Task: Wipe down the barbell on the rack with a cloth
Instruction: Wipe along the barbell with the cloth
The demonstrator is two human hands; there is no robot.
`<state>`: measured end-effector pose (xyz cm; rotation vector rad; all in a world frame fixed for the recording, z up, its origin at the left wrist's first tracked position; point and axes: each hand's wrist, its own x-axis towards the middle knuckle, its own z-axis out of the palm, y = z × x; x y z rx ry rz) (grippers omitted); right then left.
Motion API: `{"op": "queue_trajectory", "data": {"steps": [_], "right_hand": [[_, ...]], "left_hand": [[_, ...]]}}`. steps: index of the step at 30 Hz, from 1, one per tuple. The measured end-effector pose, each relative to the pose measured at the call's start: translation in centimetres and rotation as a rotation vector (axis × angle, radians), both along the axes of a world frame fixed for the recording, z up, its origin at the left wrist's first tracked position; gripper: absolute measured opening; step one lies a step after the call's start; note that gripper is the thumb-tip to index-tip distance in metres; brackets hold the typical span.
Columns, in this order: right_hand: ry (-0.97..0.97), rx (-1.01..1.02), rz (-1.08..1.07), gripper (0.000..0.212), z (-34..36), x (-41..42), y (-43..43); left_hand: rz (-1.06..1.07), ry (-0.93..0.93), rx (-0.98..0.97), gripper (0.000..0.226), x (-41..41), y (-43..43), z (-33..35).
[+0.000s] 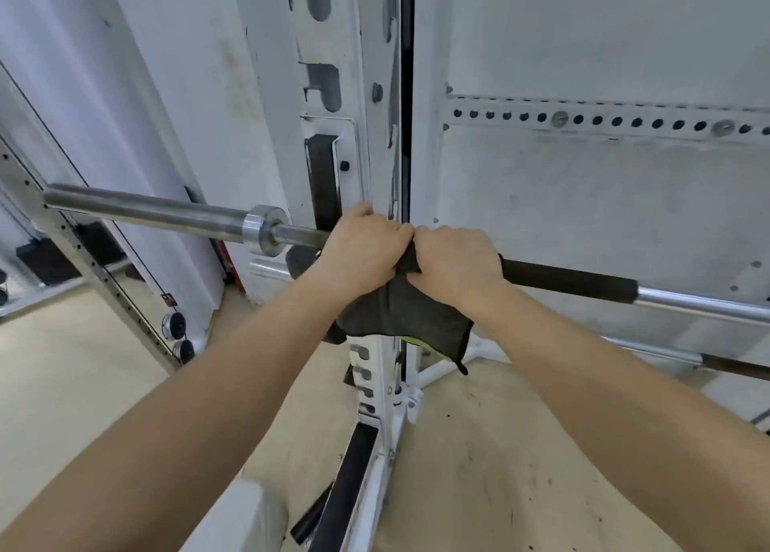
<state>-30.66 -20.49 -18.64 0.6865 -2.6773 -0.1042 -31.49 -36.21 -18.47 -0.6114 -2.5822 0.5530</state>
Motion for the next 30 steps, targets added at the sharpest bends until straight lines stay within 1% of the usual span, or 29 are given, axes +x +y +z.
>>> {"op": "queue_trajectory", "data": {"steps": [3, 6, 11, 14, 16, 18, 20, 21, 23, 25, 27, 28, 30], "right_hand": [[-0.01, 0.01, 0.023, 0.031, -0.1, -0.5, -2.4], [0.03, 0.007, 0.024, 0.03, -0.6, -0.5, -2.0], [0.059, 0.055, -0.107, 0.025, -1.0, 0.3, 4.8], [0.052, 0.08, -0.133, 0.023, -1.1, 0.6, 6.3], [0.039, 0.069, -0.089, 0.022, -0.8, 0.3, 4.3], [0.054, 0.058, -0.029, 0.024, -0.7, -0.3, 0.8], [0.066, 0.028, 0.018, 0.026, -0.8, -0.7, -2.7], [0.069, 0.008, 0.033, 0.026, -0.9, -0.8, -4.0], [0.072, -0.031, 0.044, 0.026, -1.1, -1.0, -5.4], [0.076, -0.063, 0.086, 0.026, -1.1, -1.1, -5.2], [0.011, -0.118, 0.168, 0.03, -0.6, -1.1, -4.1], [-0.038, -0.178, 0.203, 0.03, -0.2, -1.1, -3.5], [-0.082, -0.395, 0.245, 0.025, 0.7, -0.8, -3.2]], "left_hand": [[0.093, -0.021, -0.04, 0.007, 0.0, -1.7, 0.3], [0.142, -0.017, -0.023, 0.01, 0.1, -0.7, 0.1], [0.028, -0.105, 0.146, 0.017, 0.1, 5.6, -1.0], [-0.054, -0.076, 0.118, 0.013, 0.3, 4.4, -0.9], [-0.08, -0.032, 0.069, 0.011, 0.9, 1.7, -0.2], [-0.041, -0.001, 0.012, 0.018, 1.5, -1.1, 0.4], [0.011, 0.061, 0.007, 0.024, 2.4, -3.3, 0.7], [0.044, 0.075, 0.008, 0.023, 2.8, -3.8, 1.0], [0.091, 0.046, 0.02, 0.018, 3.2, -3.8, 1.5], [0.132, -0.012, 0.094, 0.013, 3.3, -3.6, 2.5], [0.169, -0.019, 0.244, 0.016, 3.2, -4.4, 4.0], [0.181, 0.007, 0.326, 0.019, 3.0, -5.2, 4.6], [0.198, 0.068, 0.472, 0.027, 2.5, -7.2, 5.7]]}}
